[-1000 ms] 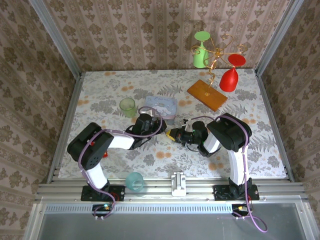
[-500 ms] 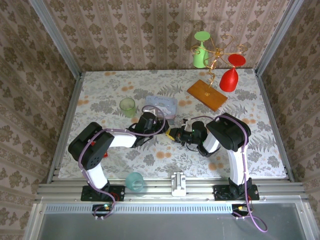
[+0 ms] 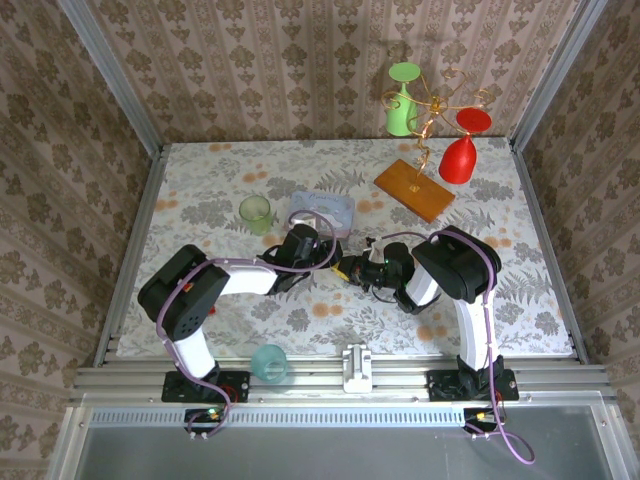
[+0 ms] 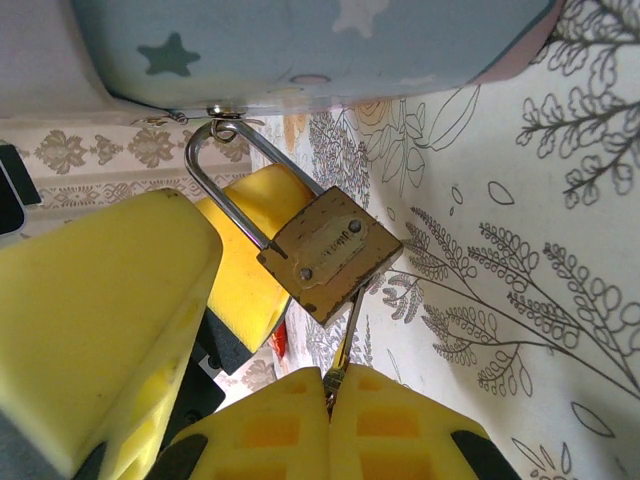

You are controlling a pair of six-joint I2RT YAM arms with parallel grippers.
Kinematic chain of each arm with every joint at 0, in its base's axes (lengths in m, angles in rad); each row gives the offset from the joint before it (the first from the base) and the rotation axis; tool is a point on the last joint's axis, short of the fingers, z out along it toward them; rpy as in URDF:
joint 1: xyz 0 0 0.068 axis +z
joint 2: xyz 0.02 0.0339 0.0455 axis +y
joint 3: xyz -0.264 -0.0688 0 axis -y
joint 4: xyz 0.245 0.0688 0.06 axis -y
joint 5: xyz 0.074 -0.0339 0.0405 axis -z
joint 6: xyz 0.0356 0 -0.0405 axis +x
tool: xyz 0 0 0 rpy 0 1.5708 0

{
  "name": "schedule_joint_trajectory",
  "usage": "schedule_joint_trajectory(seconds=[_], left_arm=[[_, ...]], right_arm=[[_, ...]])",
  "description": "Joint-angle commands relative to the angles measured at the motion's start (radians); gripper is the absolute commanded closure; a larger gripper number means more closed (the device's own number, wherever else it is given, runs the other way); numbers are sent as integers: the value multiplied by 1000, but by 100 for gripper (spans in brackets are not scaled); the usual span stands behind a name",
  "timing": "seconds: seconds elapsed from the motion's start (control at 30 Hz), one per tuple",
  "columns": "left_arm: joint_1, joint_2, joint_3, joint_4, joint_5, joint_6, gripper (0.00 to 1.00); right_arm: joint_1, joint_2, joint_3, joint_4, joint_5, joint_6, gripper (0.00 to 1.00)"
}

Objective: Unlock the padlock with the key

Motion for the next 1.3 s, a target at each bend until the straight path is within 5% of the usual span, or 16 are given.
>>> schedule_joint_trajectory(seconds=[0.0, 0.43, 0.73, 1.27], left_arm=[[-11, 11, -33, -183, -5, 17, 48], [1, 31, -53, -156, -6, 34, 63], [3, 1, -52, -196, -80, 76, 50], [21, 73, -110, 76, -27, -36, 55]], right_arm=[[11, 24, -5, -191, 62, -60, 100], [10, -44, 52, -532, 122, -225, 100], [10, -19, 48, -521, 136, -232, 100], [-19, 31, 44, -348, 34, -243, 100]])
